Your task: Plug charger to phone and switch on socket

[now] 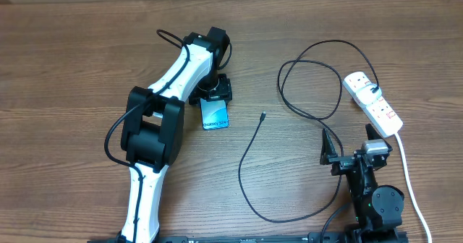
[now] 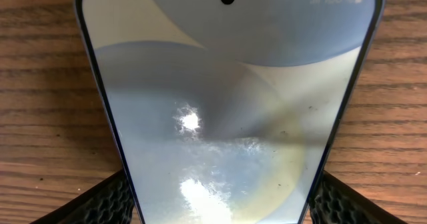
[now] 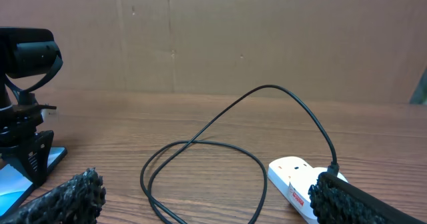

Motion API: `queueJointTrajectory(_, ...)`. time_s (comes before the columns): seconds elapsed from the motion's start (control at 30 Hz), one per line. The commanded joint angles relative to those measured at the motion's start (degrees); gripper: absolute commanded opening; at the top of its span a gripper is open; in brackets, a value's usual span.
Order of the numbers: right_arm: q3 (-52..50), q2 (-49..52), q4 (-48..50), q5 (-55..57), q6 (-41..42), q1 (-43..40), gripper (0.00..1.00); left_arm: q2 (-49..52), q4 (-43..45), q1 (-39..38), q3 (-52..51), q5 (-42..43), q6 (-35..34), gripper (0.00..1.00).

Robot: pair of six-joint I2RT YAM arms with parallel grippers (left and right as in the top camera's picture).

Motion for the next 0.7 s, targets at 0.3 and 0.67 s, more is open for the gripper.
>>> queueJointTrajectory(0.3,-0.61,-0.50,0.39,-0.13,0.11,-0.26,1.00,0.52,-0.42,0.00,-1.09,0.44,-0.35,0.74)
queueJointTrajectory(0.67,-0.61,-0.50,0.39,-0.13,0.11,-0.26,1.00,0.42,-3.08,0.74,2.56,2.12,-0.07,0.72)
